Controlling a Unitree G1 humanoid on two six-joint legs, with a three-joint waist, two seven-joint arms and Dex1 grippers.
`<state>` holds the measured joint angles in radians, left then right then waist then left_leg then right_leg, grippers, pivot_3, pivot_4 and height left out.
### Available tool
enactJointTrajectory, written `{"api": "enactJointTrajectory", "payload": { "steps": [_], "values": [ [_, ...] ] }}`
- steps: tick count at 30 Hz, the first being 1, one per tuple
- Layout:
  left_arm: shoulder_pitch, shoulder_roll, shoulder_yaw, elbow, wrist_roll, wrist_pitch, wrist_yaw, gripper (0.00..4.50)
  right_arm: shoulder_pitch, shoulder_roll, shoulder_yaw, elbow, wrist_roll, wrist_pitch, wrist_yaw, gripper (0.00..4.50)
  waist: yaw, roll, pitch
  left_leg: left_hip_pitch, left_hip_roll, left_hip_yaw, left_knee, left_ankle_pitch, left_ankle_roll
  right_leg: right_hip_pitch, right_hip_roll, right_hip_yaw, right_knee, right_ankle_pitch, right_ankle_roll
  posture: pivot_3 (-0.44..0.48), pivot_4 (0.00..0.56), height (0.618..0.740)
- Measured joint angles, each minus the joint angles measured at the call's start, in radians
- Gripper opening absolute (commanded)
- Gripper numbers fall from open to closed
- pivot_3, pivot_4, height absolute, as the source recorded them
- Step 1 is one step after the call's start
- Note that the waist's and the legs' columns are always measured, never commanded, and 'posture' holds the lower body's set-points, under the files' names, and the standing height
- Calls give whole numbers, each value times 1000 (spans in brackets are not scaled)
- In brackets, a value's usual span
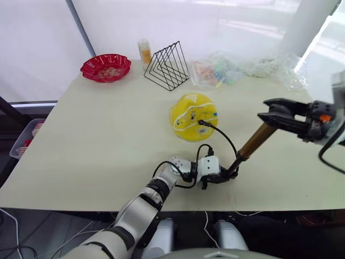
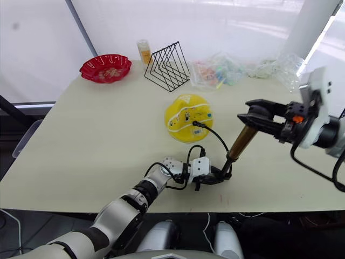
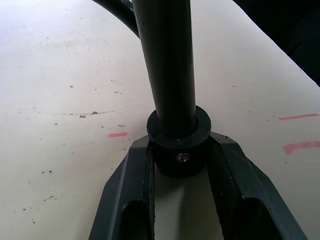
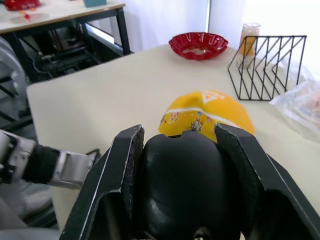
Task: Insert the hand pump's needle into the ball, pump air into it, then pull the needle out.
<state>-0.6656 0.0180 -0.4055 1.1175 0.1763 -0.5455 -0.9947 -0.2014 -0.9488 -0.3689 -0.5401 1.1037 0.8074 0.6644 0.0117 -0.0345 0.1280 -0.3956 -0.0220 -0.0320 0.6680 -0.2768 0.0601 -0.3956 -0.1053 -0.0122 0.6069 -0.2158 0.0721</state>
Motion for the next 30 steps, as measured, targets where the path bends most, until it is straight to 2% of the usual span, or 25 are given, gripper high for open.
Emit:
{"api": "enactJointTrajectory", "payload": {
  "steps": [6, 14, 17, 20, 30],
  "values": [
    [2, 0, -1, 2, 0, 0, 4, 1001, 95, 97, 173, 3, -210, -139, 7, 1817, 0, -1, -3, 1, 0, -1, 0, 0, 0, 0, 1, -1, 0, 0, 0, 0, 150, 737],
    [1, -2, -4, 2, 0, 0, 5, 1001, 162, 156, 251, 40, -331, -222, 39, 1817, 1, 0, -3, 1, -1, 0, 0, 0, 0, 0, 1, -2, 0, 0, 0, 0, 150, 737],
    [-2, -6, -4, 0, 0, 0, 6, 1001, 132, 134, 223, 43, -292, -176, 50, 1817, 2, 5, 0, -1, -2, 0, 1, 0, 0, 0, 6, 2, 0, 0, 0, 0, 150, 737],
    [-3, -9, -4, -5, 0, 0, 3, 1001, 80, 80, 140, 40, -180, -93, 54, 1817, 3, 7, 2, -4, -2, 1, 1, 0, 0, 0, 9, 5, -1, 0, 0, 0, 150, 737],
    [-5, -10, -3, -7, -1, -1, -2, 1001, -109, -88, -81, 81, 102, 77, 37, 1817, 3, 11, 7, -4, -1, 1, 0, 0, 1, 0, 8, 10, -2, 0, 0, 0, 150, 737]
  ]
}}
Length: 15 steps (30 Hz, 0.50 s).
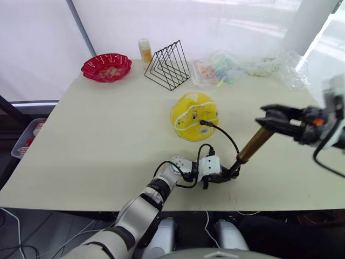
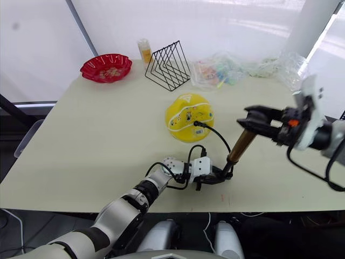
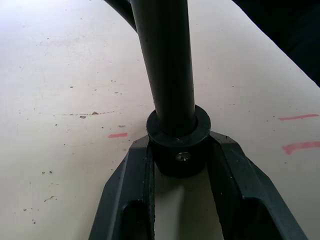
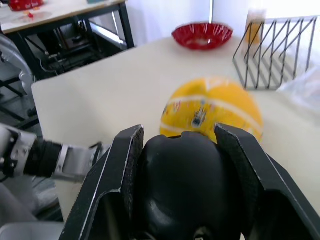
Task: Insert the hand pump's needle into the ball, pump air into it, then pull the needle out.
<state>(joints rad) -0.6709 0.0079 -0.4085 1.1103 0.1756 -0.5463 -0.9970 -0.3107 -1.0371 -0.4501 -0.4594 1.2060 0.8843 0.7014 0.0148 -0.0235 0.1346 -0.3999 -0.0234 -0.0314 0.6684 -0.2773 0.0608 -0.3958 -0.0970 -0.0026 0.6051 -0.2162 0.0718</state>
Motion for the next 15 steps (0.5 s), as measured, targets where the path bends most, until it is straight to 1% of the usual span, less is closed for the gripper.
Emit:
{"api": "enactJointTrajectory", "payload": {
  "steps": [2, 4, 7, 10, 11, 15],
  "values": [
    [0, 0, 0, 0, 0, 0, -1, 1001, -25, -20, -18, 6, 28, 15, -13, 1817, 0, 0, 0, 0, 0, 0, 0, 0, 0, 0, 0, 0, 0, 0, 0, 0, 150, 737],
    [0, 0, 0, 0, 0, -1, 0, 1001, -20, -17, -20, -3, 35, 22, -26, 1817, 0, 0, 0, 0, 0, 0, 0, 0, 0, 0, 0, 1, 0, 0, 0, 0, 150, 737],
    [3, 2, -1, 1, 0, -1, 0, 1001, 30, 13, -15, -54, 4, -1, -39, 1817, -1, -2, -4, 0, 1, 0, -1, 0, 0, 0, 0, 1, 0, 0, 0, 0, 150, 737],
    [6, 5, -1, 3, 1, 0, 4, 1001, 82, 52, 36, -95, -55, -36, -56, 1817, -3, -4, -7, 1, 1, 0, -1, 0, 0, 0, 0, 1, 0, 0, -1, 0, 150, 737],
    [6, 7, -2, 5, 2, 0, 6, 1001, 103, 90, 58, -102, -83, -53, -68, 1817, -3, -7, -9, 2, 2, -1, -1, 0, 0, 0, 0, 0, 0, -1, -1, 0, 150, 737],
    [7, 7, -3, 8, 3, 0, 10, 1001, 162, 160, 140, -109, -184, -119, -78, 1817, -3, -7, -12, 2, 2, -1, -1, 0, 0, 0, 1, 0, 0, -1, -1, 0, 150, 737]
  ]
}}
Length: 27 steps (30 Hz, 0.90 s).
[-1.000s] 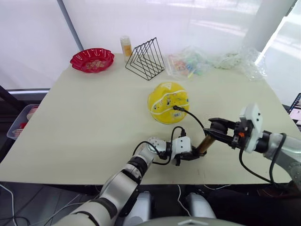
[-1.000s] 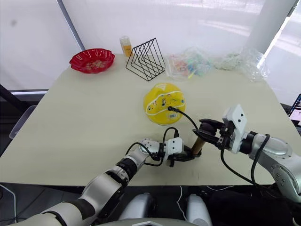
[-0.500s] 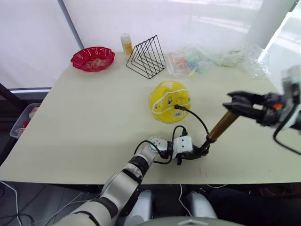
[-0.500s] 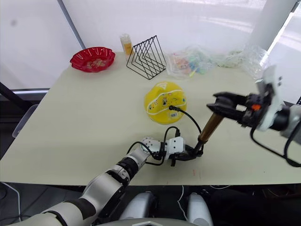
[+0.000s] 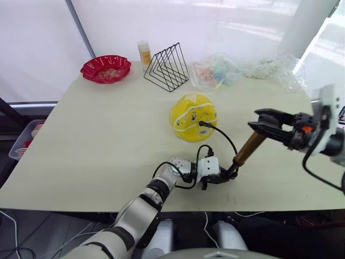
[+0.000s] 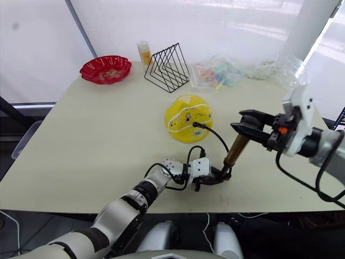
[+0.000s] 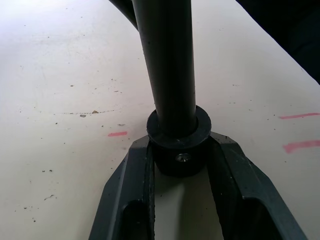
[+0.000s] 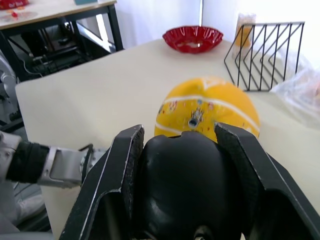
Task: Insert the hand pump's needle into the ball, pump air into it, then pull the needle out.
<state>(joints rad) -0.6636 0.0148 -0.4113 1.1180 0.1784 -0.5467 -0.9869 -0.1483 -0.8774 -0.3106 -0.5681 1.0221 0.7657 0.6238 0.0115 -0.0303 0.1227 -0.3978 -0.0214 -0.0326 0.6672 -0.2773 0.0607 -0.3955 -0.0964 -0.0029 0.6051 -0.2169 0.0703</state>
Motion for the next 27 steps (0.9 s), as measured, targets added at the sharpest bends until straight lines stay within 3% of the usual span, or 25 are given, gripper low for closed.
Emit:
{"api": "enactJointTrajectory", "payload": {
  "steps": [5, 10, 13, 14, 20, 27],
  "values": [
    [1, 0, -1, 3, 0, 1, 1, 1001, 104, 87, 141, 19, -176, -133, 18, 1817, 0, -1, -4, 0, 0, 0, 0, 0, 0, 0, 0, 0, 0, 0, -1, 0, 150, 737],
    [-1, -2, -2, 3, 1, 1, 3, 1001, 131, 99, 173, 40, -237, -175, 47, 1817, 1, 1, -3, 0, 0, 0, 0, 0, 0, 0, 0, 0, 0, 0, -1, 0, 150, 737],
    [-3, -6, -2, 1, 1, -2, 1, 1001, 100, 74, 142, 43, -183, -123, 58, 1817, 3, 6, 1, -1, -1, 0, 1, 0, 0, 0, 0, -1, 0, 0, -1, 0, 150, 737],
    [-8, -10, -2, 0, 1, -2, 2, 1001, 63, 26, 98, 50, -124, -77, 64, 1817, 3, 10, 5, -3, -2, 0, 2, 0, 0, 0, -1, 0, 0, 0, 0, 0, 150, 737],
    [-10, -14, -1, -1, 1, -6, -2, 1001, -106, -156, -117, 94, 153, 101, 65, 1817, 6, 12, 11, -4, -2, -1, 2, 0, 0, 0, -1, -3, -1, 0, -1, 0, 150, 737],
    [-10, -15, -2, -1, 1, -8, -1, 1001, -164, -221, -198, 116, 290, 186, 1, 1817, 6, 12, 11, -4, -2, -1, 2, 0, 0, 0, -2, -2, -1, 0, 0, 0, 150, 737]
  ]
}}
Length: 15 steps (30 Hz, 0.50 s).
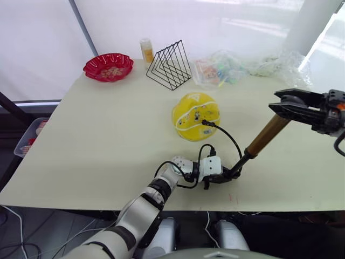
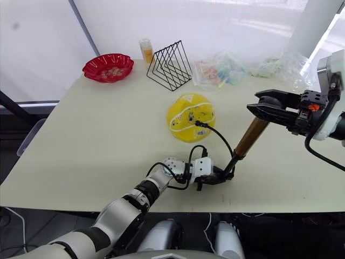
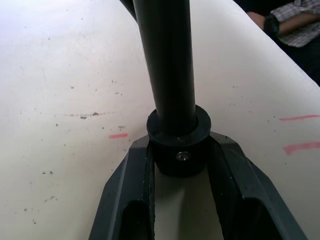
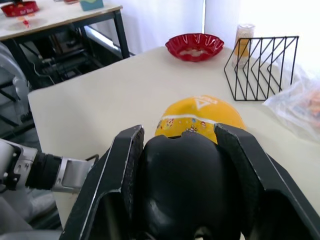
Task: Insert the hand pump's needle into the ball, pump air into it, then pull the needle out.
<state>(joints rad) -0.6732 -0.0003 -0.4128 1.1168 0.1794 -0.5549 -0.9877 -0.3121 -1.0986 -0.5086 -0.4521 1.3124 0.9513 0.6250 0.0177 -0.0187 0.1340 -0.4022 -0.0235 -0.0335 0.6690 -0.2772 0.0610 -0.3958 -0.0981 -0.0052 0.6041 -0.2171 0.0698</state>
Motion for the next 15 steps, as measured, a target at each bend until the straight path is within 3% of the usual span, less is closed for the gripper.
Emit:
{"api": "enactJointTrajectory", "payload": {
  "steps": [7, 11, 15],
  "values": [
    [6, 8, -1, 3, 0, 1, 3, 1001, 100, 107, 34, -108, -89, -73, -41, 1817, -3, -5, -8, 3, 1, 0, -1, 0, 0, 1, 1, 0, 1, 0, 0, 0, 150, 737],
    [9, 11, -1, 8, 4, 4, 9, 1001, 176, 201, 133, -140, -221, -164, -46, 1817, -5, -11, -14, 4, 2, 0, -1, 0, 0, 1, 2, 0, 1, 0, 0, 0, 150, 737],
    [11, 11, -1, 16, 7, 9, 11, 1001, 299, 323, 321, -137, -451, -349, -29, 1817, -6, -15, -23, 5, 2, -1, -1, 0, 0, 1, 2, 0, 1, -1, -1, 0, 150, 737]
  ]
}}
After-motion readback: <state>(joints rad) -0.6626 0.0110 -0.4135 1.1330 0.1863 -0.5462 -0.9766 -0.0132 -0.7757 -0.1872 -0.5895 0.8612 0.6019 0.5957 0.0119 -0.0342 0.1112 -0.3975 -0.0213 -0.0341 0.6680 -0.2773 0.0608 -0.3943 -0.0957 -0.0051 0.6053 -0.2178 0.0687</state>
